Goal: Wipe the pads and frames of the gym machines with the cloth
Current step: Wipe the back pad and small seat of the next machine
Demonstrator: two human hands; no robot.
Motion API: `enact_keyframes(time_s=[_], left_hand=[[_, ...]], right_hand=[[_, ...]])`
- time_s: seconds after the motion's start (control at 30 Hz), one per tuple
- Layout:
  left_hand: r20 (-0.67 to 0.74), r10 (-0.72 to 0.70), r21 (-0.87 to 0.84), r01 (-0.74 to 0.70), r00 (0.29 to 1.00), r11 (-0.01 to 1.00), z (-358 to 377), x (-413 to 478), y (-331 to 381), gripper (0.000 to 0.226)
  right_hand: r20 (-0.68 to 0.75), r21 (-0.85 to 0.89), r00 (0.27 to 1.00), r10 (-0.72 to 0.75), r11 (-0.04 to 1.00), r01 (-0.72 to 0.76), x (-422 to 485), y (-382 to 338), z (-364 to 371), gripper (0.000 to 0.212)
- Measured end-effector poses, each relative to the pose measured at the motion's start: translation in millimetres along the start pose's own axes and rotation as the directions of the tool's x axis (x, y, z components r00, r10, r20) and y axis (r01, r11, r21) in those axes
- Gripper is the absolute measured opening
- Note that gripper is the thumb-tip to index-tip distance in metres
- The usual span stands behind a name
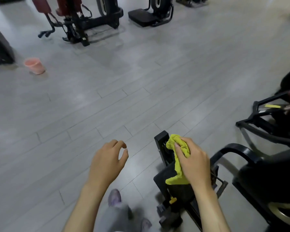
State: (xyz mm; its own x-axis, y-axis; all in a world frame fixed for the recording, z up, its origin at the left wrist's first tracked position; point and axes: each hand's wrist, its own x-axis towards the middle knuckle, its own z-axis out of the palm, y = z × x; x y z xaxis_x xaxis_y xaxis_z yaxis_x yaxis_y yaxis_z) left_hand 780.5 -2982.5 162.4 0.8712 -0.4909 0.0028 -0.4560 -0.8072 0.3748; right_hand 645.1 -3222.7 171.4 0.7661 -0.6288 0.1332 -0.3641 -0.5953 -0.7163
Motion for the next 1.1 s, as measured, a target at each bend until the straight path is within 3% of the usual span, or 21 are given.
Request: enact_keyframes(time_s=[0.2, 0.37, 0.57, 0.73, 0.93, 1.1], left_hand=[[0.052, 0.107, -0.062, -0.104, 0.993, 0.993, -2.0, 151.9, -49.8, 0.028], [0.150, 0.259, -0.082, -0.249, 0.954, 0.965, -15.6, 288.8, -73.9, 0.048], [0.151, 0.351, -0.134, -0.333, 0.924, 0.933, -17.0, 438.0, -63.0, 0.023], [0.194, 0.472, -0.122, -0.457, 0.860, 0.881, 16.0, 547.4, -8.4, 0.024], [0.267, 0.637, -0.109, -0.633, 0.724, 0.766, 53.8, 679.8, 98.4, 0.040], [0.233, 0.719, -0.137, -0.710, 0.654, 0.691, 70.3, 776.5, 198.6, 0.031]], right_hand=[[-0.047, -0.074, 0.996, 0.081, 0.994, -0.085, 114.8, -33.4, 72.0, 0.015], [-0.109, -0.113, 0.978, 0.176, 0.976, -0.189, 202.1, -62.2, 102.2, 0.014], [-0.226, -0.095, 0.927, 0.301, 0.940, -0.328, 295.5, -58.7, 112.5, 0.017], [-0.326, -0.056, 0.855, 0.404, 0.894, -0.444, 385.9, -24.2, 113.8, 0.021], [-0.403, 0.024, 0.780, 0.479, 0.857, -0.514, 514.1, 35.1, 86.5, 0.019], [-0.528, 0.075, 0.693, 0.491, 0.840, -0.538, 598.5, 66.2, 41.2, 0.020]])
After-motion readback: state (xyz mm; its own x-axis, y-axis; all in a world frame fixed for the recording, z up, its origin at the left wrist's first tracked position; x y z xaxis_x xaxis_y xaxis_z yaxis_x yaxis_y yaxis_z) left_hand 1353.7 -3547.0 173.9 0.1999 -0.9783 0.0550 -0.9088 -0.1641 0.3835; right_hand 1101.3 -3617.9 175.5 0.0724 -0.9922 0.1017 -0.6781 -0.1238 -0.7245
